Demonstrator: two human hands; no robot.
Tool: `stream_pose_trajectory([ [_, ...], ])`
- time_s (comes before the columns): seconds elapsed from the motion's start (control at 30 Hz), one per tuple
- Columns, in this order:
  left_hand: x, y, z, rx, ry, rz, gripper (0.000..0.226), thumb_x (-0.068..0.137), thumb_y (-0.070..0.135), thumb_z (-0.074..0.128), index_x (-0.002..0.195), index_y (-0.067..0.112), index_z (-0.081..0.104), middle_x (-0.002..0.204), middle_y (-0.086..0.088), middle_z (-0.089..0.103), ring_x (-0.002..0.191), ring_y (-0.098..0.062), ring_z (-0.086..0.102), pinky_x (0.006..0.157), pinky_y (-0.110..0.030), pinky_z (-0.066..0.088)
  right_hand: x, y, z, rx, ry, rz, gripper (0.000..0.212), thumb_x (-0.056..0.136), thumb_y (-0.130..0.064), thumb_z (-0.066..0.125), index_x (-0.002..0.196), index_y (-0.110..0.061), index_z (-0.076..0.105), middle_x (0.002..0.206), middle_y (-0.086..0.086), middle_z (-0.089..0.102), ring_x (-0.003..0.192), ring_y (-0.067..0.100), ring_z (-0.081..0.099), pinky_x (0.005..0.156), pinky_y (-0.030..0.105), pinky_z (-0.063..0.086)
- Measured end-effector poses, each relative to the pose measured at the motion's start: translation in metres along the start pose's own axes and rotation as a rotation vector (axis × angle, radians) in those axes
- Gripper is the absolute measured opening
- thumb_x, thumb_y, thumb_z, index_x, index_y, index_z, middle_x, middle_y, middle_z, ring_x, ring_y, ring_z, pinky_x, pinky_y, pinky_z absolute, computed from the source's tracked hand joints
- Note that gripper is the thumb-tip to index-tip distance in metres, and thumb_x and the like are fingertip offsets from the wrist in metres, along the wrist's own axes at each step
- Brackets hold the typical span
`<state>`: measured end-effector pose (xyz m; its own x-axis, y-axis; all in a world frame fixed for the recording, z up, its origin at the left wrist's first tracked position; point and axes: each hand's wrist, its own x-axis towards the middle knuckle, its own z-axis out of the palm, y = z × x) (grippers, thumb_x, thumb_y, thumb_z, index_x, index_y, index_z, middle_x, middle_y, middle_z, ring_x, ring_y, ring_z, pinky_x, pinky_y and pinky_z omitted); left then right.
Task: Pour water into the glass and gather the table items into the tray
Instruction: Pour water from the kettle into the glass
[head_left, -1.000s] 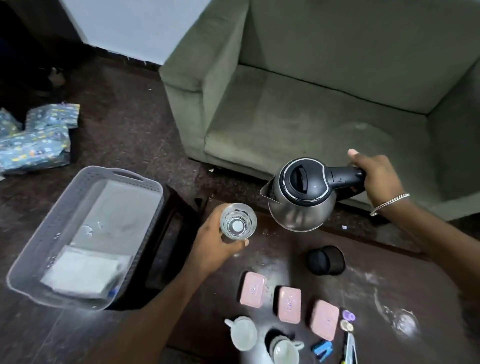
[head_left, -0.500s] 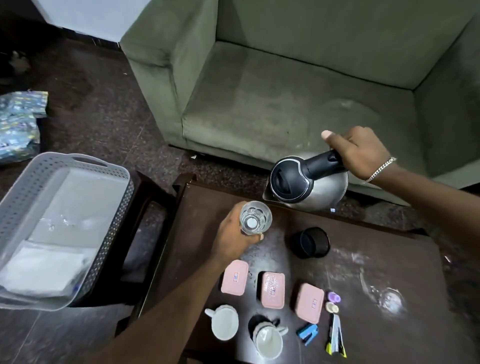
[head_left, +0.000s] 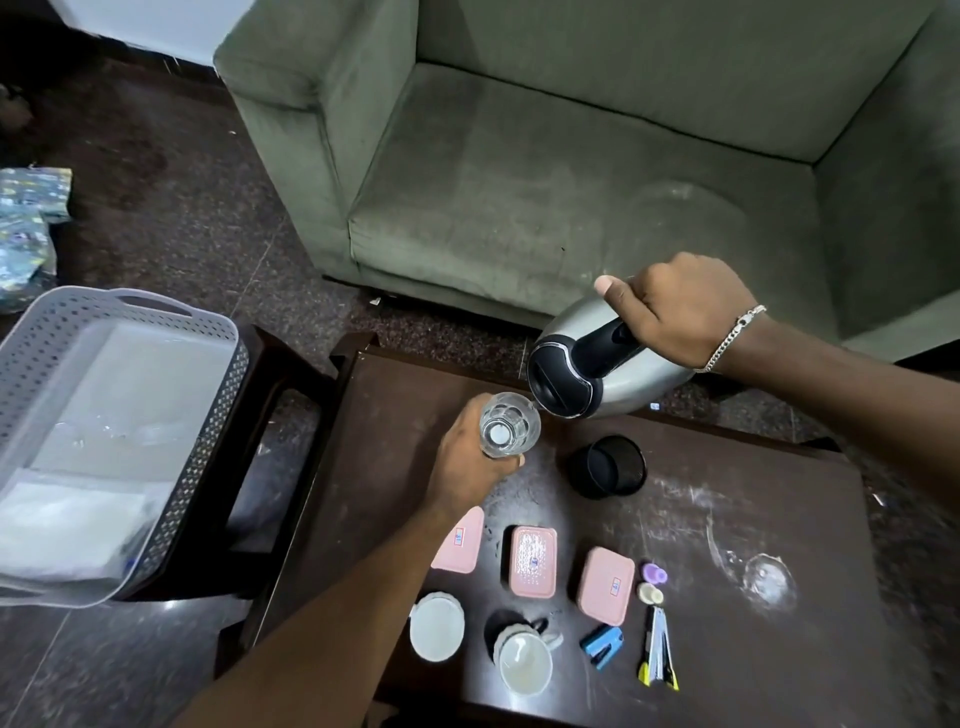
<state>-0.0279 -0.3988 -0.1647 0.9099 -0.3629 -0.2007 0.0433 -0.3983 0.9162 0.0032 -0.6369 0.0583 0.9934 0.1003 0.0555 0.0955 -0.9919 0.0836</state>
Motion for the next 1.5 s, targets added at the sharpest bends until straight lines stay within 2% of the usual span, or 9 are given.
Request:
stream_pose_trajectory([
  [0.27, 0.004, -0.007, 0.009, 0.028, -0.001, -0.003, 0.083, 0.055, 0.03, 0.088, 0.128, 0.038, 0.048, 0.118, 0.014, 0.065, 0.109, -0.014, 0.065, 0.093, -0.043, 0.056, -0.006, -0.002, 0.002, -0.078, 0.017, -0.06, 0.074, 0.098, -0.056, 0.016, 0.065, -0.014, 0.067, 0.062, 0.02, 0.064, 0.067, 0.042, 0.063, 0.056, 0.033, 0.036],
  [0.43, 0.004, -0.016, 0.012, 0.055, -0.009, -0.011, 0.083, 0.057, 0.028, 0.088, 0.128, 0.038, 0.047, 0.118, 0.013, 0.065, 0.109, -0.015, 0.064, 0.094, -0.042, 0.056, -0.01, -0.005, -0.004, -0.099, -0.005, -0.063, 0.067, 0.103, -0.049, 0.025, 0.066, -0.013, 0.067, 0.065, 0.021, 0.064, 0.069, 0.042, 0.063, 0.06, 0.033, 0.028],
  [0.63, 0.005, -0.027, 0.014, 0.056, -0.024, -0.029, 0.084, 0.057, 0.028, 0.091, 0.129, 0.036, 0.049, 0.118, 0.013, 0.065, 0.109, -0.013, 0.063, 0.094, -0.042, 0.056, -0.011, -0.004, -0.006, -0.116, -0.007, -0.061, 0.064, 0.103, -0.046, 0.027, 0.062, -0.012, 0.061, 0.063, 0.021, 0.062, 0.067, 0.041, 0.061, 0.061, 0.032, 0.025],
  [0.87, 0.008, -0.035, 0.017, 0.064, -0.048, -0.033, 0.085, 0.057, 0.03, 0.09, 0.13, 0.035, 0.048, 0.12, 0.012, 0.064, 0.111, -0.013, 0.062, 0.095, -0.042, 0.055, -0.01, -0.001, -0.001, -0.135, -0.017, -0.046, 0.065, 0.103, -0.047, 0.024, 0.067, -0.01, 0.065, 0.064, 0.021, 0.064, 0.068, 0.04, 0.062, 0.063, 0.033, 0.031],
  [1.0, 0.01, -0.038, 0.019, 0.045, -0.056, -0.019, 0.084, 0.059, 0.026, 0.09, 0.131, 0.035, 0.047, 0.12, 0.011, 0.064, 0.112, -0.014, 0.062, 0.096, -0.042, 0.054, -0.008, -0.001, 0.005, -0.152, -0.012, -0.048, 0.07, 0.1, -0.05, 0.017, 0.064, -0.013, 0.064, 0.061, 0.018, 0.063, 0.062, 0.039, 0.061, 0.068, 0.036, 0.045],
  [1.13, 0.012, -0.037, 0.018, 0.02, -0.085, -0.035, 0.086, 0.061, 0.023, 0.091, 0.133, 0.037, 0.046, 0.12, 0.011, 0.065, 0.112, -0.012, 0.063, 0.097, -0.043, 0.055, -0.008, -0.001, 0.005, -0.143, -0.013, -0.045, 0.069, 0.1, -0.049, 0.019, 0.063, -0.013, 0.064, 0.062, 0.019, 0.063, 0.062, 0.039, 0.061, 0.067, 0.036, 0.042],
  [1.3, 0.013, -0.041, 0.016, -0.004, -0.117, -0.068, 0.089, 0.059, 0.028, 0.092, 0.134, 0.041, 0.045, 0.121, 0.012, 0.066, 0.115, -0.014, 0.064, 0.096, -0.048, 0.057, -0.006, -0.003, 0.005, -0.16, -0.013, -0.051, 0.066, 0.1, -0.048, 0.02, 0.058, -0.014, 0.058, 0.06, 0.017, 0.063, 0.058, 0.036, 0.06, 0.072, 0.038, 0.047],
  [1.5, 0.012, -0.039, 0.013, 0.017, -0.125, -0.052, 0.086, 0.063, 0.027, 0.091, 0.134, 0.042, 0.045, 0.119, 0.014, 0.067, 0.112, -0.01, 0.064, 0.096, -0.044, 0.056, -0.004, -0.004, 0.006, -0.168, 0.012, -0.076, 0.062, 0.099, -0.048, 0.018, 0.053, -0.017, 0.045, 0.061, 0.016, 0.064, 0.056, 0.035, 0.06, 0.075, 0.039, 0.048],
])
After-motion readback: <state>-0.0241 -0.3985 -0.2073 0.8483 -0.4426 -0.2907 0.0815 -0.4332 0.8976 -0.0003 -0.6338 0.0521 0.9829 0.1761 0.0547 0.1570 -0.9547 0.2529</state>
